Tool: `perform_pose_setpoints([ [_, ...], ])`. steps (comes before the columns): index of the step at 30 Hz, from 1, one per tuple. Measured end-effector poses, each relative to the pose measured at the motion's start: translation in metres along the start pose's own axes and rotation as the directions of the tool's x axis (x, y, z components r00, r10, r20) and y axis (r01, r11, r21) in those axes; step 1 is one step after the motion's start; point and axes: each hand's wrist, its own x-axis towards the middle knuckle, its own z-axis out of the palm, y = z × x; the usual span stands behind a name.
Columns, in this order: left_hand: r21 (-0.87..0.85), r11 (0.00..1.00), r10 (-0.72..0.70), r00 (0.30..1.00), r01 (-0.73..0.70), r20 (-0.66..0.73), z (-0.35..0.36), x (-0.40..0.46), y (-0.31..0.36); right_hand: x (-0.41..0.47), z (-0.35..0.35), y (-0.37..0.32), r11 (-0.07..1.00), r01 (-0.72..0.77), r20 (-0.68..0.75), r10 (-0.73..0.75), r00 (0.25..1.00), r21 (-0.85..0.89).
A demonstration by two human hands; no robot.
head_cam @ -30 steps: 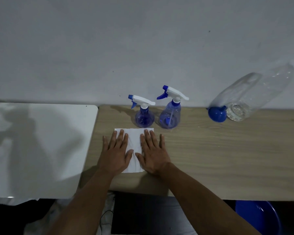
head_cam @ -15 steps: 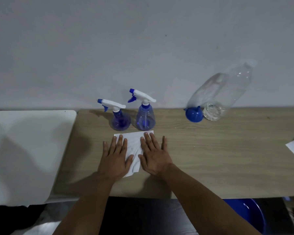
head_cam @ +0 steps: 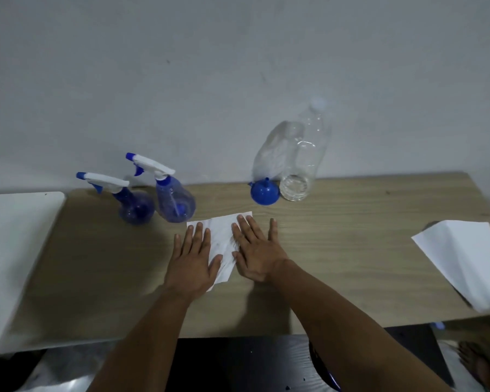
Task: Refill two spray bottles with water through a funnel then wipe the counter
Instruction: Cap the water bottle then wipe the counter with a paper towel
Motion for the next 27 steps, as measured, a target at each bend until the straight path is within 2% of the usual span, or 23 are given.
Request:
perform_pose_setpoints([
  [7, 0.019, 0.996, 0.084, 0.996, -0.084, -0.009, 0.000, 0.031, 0.064, -0.036, -0.002, 0.070, 0.998, -0.048, -0.023, 0.049, 0.999, 0.027],
  [21, -0.020, 0.964, 0.267, 0.964, -0.266, 0.012, -0.005, 0.077, 0.221, -0.132, 0.000, 0.198, 0.963, -0.258, -0.043, 0.262, 0.964, 0.083],
  [24, -0.045, 0.966, 0.254, 0.967, -0.253, 0.017, -0.007, 0.071, 0.238, -0.147, 0.003, 0.208, 0.952, -0.256, -0.088, 0.273, 0.958, 0.169],
  [27, -0.097, 0.968, 0.231, 0.973, -0.233, -0.029, -0.012, 0.072, 0.235, -0.145, -0.002, 0.207, 0.930, -0.235, -0.228, 0.303, 0.925, 0.283],
])
